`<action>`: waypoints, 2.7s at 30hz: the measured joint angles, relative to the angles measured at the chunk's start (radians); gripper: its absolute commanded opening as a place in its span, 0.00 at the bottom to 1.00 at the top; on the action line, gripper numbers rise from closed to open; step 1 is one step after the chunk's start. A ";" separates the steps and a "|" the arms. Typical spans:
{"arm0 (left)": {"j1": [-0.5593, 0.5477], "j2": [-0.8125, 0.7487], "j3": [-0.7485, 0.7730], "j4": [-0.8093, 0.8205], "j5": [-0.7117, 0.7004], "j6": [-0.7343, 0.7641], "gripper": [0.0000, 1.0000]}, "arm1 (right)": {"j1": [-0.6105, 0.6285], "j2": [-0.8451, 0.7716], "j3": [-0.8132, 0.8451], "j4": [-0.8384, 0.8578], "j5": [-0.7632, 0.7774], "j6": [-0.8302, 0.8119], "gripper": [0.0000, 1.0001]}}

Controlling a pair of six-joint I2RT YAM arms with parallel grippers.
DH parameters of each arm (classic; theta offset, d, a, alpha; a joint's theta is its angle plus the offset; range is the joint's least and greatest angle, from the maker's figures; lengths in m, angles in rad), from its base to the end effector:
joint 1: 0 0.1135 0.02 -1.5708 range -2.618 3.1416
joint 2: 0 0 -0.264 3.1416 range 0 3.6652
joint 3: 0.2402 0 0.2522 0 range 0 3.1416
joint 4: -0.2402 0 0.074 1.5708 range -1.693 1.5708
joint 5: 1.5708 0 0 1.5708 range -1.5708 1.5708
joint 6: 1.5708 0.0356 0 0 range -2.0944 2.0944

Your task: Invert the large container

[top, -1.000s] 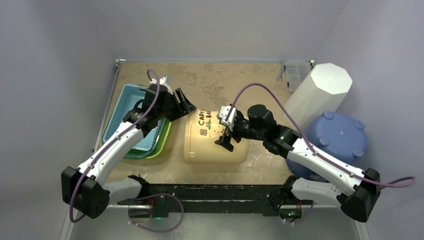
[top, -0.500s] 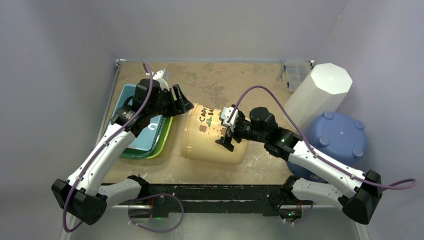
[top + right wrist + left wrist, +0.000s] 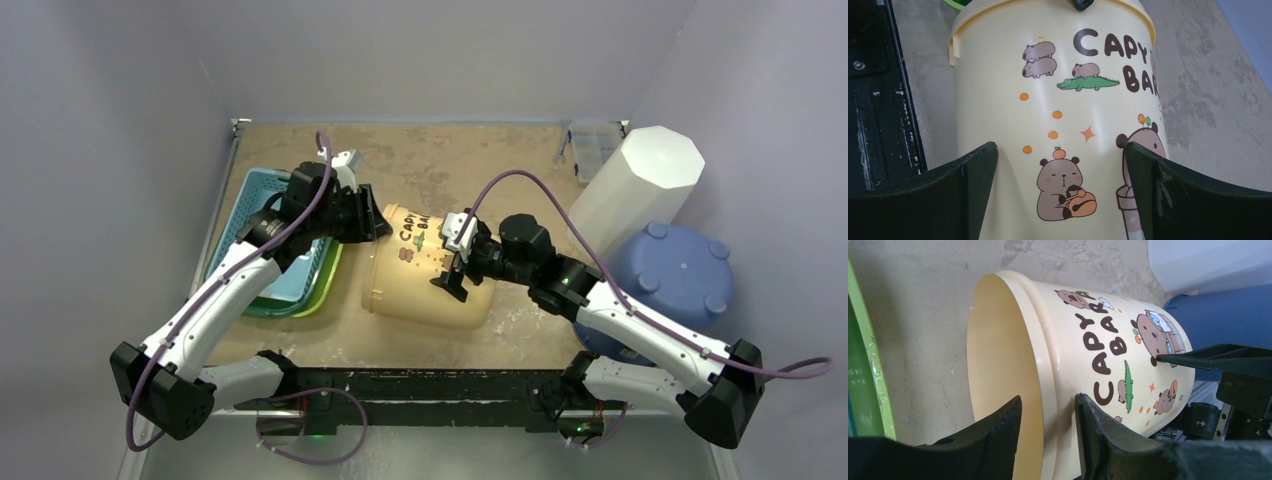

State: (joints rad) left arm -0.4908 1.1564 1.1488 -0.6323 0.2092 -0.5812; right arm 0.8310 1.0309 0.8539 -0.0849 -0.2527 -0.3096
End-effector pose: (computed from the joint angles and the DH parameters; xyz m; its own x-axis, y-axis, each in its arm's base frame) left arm 0.2138 -0.1227 0.3483 -0.7740 -0.1953 -0.6024 0.2190 0.8100 -0.5441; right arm 0.1557 0.1838 0.3278 0.1012 -0.3267 -0.9397 -0.8894 0.3936 -0.2326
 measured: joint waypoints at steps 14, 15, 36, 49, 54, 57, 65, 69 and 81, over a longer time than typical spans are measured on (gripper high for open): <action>-0.021 0.006 -0.001 0.013 -0.035 -0.001 0.19 | 0.000 -0.020 0.000 -0.007 0.066 0.077 0.99; -0.021 0.006 -0.002 0.014 -0.038 -0.001 0.18 | 0.000 -0.028 0.000 -0.009 0.089 0.103 0.99; -0.021 -0.008 -0.049 0.085 -0.061 -0.029 0.14 | -0.109 -0.065 0.155 -0.467 0.565 1.162 0.99; -0.021 -0.011 -0.064 0.113 -0.067 -0.040 0.13 | -0.178 -0.163 -0.021 -0.349 0.357 1.399 0.99; -0.020 -0.012 -0.071 0.120 -0.070 -0.043 0.12 | -0.182 -0.169 -0.080 -0.291 0.317 1.455 0.98; -0.020 -0.019 -0.079 0.127 -0.076 -0.045 0.12 | -0.185 -0.179 -0.090 -0.268 0.309 1.453 0.93; -0.008 -0.050 -0.119 0.166 -0.088 -0.053 0.11 | -0.190 -0.195 -0.081 -0.230 0.277 1.359 0.85; 0.001 -0.058 -0.145 0.212 -0.088 -0.064 0.10 | -0.196 -0.193 -0.079 -0.208 0.249 1.310 0.84; 0.021 -0.103 -0.235 0.327 -0.106 -0.144 0.10 | -0.204 -0.179 0.040 -0.225 0.241 1.212 0.85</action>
State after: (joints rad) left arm -0.4702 1.0534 0.9134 -0.3050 0.1032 -0.7254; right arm 0.6273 0.8520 0.8936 -0.3096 -0.0113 0.9028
